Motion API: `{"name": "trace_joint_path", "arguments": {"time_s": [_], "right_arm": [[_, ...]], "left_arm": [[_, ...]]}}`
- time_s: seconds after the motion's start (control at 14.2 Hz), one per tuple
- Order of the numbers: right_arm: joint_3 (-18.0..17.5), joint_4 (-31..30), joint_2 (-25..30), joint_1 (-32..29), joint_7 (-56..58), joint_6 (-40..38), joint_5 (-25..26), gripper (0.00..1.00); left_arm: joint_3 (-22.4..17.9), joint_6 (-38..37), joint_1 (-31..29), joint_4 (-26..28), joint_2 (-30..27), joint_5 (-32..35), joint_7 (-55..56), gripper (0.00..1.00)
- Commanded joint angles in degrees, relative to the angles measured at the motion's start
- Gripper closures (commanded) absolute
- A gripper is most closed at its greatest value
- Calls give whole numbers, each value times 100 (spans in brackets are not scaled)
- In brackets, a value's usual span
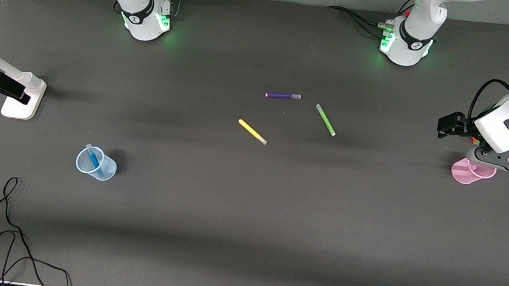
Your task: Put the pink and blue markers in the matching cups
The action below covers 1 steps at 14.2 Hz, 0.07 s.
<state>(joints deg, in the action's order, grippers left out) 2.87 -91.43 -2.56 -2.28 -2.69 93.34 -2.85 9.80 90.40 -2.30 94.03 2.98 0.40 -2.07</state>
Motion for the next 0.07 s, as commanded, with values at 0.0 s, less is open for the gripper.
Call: {"name": "trace_joint_path", "arguments": {"time_s": [0.0], "right_arm": [[47,73,10,61,32,-79,101,0]], "left_arm": [[-31,12,28,45,-52,74,-66,1]]}}
